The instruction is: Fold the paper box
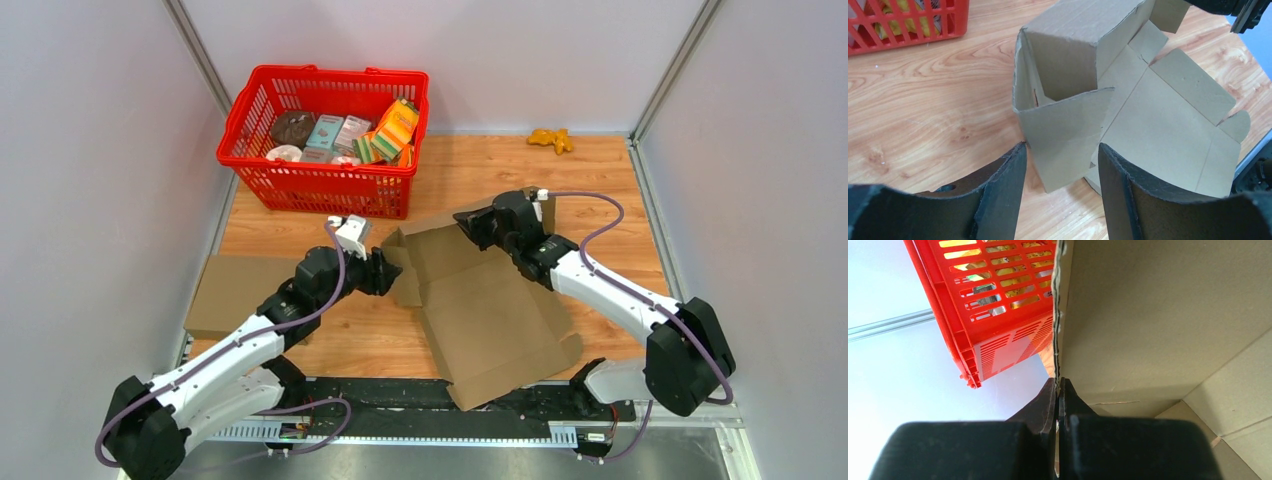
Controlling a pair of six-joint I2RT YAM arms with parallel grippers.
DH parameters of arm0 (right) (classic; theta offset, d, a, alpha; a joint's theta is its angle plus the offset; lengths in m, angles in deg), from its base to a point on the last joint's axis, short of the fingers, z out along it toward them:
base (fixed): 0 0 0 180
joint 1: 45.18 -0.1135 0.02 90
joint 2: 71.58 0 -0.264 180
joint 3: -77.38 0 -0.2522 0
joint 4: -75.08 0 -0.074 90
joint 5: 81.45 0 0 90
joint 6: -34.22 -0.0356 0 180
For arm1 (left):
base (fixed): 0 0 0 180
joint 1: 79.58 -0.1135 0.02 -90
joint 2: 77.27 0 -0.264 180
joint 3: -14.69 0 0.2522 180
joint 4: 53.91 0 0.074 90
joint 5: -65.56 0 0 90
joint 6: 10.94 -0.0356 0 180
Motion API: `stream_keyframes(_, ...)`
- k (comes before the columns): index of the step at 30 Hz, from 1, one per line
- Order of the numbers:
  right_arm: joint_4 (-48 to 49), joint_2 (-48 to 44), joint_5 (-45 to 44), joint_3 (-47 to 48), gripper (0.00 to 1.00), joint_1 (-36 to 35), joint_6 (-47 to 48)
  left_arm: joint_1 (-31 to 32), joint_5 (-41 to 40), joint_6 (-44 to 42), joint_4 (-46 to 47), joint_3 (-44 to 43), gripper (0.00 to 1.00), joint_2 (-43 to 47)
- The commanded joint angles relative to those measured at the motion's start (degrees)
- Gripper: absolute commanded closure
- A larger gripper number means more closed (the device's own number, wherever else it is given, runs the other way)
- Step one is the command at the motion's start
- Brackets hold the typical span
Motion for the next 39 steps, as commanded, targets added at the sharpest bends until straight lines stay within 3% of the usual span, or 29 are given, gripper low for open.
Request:
stream_keyframes(1, -0.92, -1.74, -2.81, 0.96, 1.00, 0.32, 2.68, 0.30, 0.39, 2.23, 3.48, 1.93, 0.37, 0.66)
stream_keyframes(12, 0.75, -0.06, -0.34, 1.14, 1.00, -0.11, 0.83, 2.32, 1.72, 2.51, 10.24, -1.93, 0.47, -6.21)
stream_keyframes(16, 0.84, 0.20, -0.35, 1.14, 1.00, -0.38, 0.39, 5.48, -1.88, 1.71, 9.98, -3.26, 0.49, -7.26)
stream_keyframes(24, 2.15, -0.76, -0.35, -0.69, 1.00, -0.90, 2.22, 9.52, -17.26, 3.47, 4.79, -6.16, 0.49, -10.25)
stream_keyframes(28, 10.98, -2.43, 0.62, -5.43, 1.00, -0.99, 7.22, 12.51, -26.29, 3.91, 5.32, -5.37, 0.50, -10.51)
stream_keyframes(34, 15.77, -5.25, 0.62, -10.71, 1.00, -1.43, 14.01, 15.68, -26.85, 5.05, 10.41, -2.21, 0.52, -11.92)
stream_keyframes(39, 18.76, -7.26, 0.53, -14.23, 1.00, -1.35, 16.12, 17.61, -25.19, 5.93, 13.31, 0.52, 0.47, -11.05)
